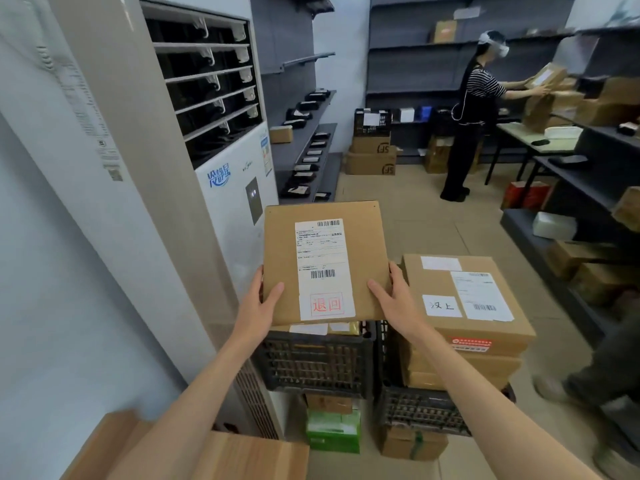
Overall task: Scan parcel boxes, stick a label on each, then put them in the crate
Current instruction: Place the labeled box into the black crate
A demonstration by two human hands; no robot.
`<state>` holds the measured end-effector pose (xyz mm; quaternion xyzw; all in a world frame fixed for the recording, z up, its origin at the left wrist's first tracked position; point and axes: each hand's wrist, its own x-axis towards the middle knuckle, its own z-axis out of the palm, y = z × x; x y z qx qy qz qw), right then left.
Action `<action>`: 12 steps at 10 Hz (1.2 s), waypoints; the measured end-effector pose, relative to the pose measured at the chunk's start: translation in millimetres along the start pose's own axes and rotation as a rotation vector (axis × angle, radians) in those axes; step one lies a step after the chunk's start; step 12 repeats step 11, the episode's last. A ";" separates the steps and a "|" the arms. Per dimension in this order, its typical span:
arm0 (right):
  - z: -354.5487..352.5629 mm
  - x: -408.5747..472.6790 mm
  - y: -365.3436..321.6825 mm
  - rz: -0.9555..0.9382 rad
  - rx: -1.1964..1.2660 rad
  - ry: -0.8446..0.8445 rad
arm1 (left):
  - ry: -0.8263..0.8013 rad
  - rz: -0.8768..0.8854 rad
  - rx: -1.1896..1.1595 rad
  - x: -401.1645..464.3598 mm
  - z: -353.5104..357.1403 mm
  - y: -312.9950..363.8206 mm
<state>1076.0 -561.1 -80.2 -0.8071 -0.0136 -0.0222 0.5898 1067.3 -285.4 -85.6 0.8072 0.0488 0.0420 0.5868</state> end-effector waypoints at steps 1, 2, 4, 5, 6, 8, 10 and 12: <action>18.9 33.7 12.5 0.085 -0.036 -0.012 | -0.044 -0.072 0.004 37.9 0.1 -19.1; 36.7 62.1 29.6 0.179 -0.063 -0.011 | -0.071 -0.127 0.040 73.2 1.3 -37.4; 57.9 84.1 67.6 0.340 -0.103 -0.004 | -0.159 -0.240 0.077 117.5 5.5 -82.4; 63.2 90.2 76.9 0.368 -0.139 -0.012 | -0.171 -0.273 0.088 122.6 8.9 -98.0; 67.5 97.1 84.0 0.357 -0.182 -0.008 | -0.152 -0.290 0.100 125.9 10.1 -112.5; 76.1 108.3 81.6 0.346 -0.179 0.015 | -0.165 -0.280 0.129 143.0 6.5 -113.8; 73.3 106.0 82.6 0.366 -0.154 -0.007 | -0.191 -0.296 0.107 140.4 4.6 -110.4; 65.5 108.3 71.5 0.387 -0.135 -0.053 | -0.184 -0.297 0.170 140.4 2.6 -103.0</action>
